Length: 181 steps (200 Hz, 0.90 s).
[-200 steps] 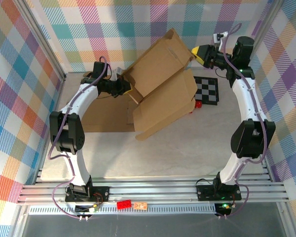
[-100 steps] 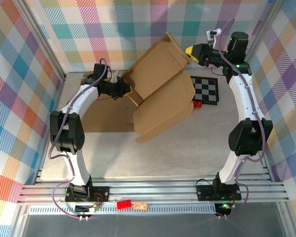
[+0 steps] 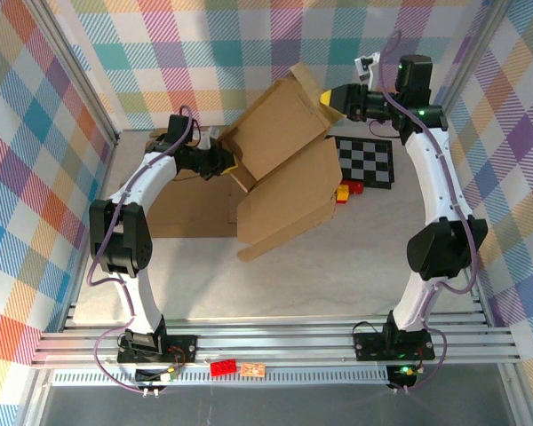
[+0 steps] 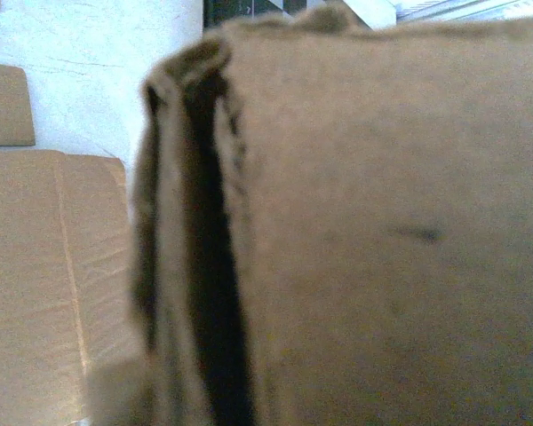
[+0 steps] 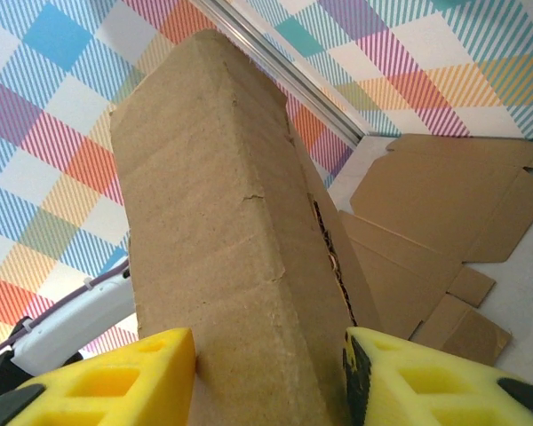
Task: Fold the paper box
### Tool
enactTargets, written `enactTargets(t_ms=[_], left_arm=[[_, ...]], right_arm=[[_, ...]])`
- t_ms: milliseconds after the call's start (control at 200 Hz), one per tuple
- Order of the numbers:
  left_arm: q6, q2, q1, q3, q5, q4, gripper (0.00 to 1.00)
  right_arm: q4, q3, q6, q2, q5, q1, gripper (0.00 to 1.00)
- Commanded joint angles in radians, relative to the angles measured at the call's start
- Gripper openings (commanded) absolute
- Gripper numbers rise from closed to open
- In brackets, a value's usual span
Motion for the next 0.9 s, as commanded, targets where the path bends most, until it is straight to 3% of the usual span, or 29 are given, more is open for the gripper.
enactTargets(t_ms=[0,295,395,900], left_arm=[[0.014,-0.043,0.005,-0.018,0.017,-0.026,0.0],[0.041,-0.047,0.003,-0.021,-0.007,-0.07,0.0],[0.041,-0.05,-0.001,-0.025,-0.004,-0.063,0.0],[0.138,-0.065,-0.026,0.008,-0.066,-0.156,0.0]], right_arm=[[-0.104,0.04,-0.109,0.0,0.051,0.028,0.48],[-0.118,-0.043,-0.181,-0.1,0.204,0.033,0.47],[-0.15,-0.029,-0.193,-0.085,0.194,0.042,0.46],[-0.282,0.011,-0.391,-0.048,0.44,0.102,0.49]])
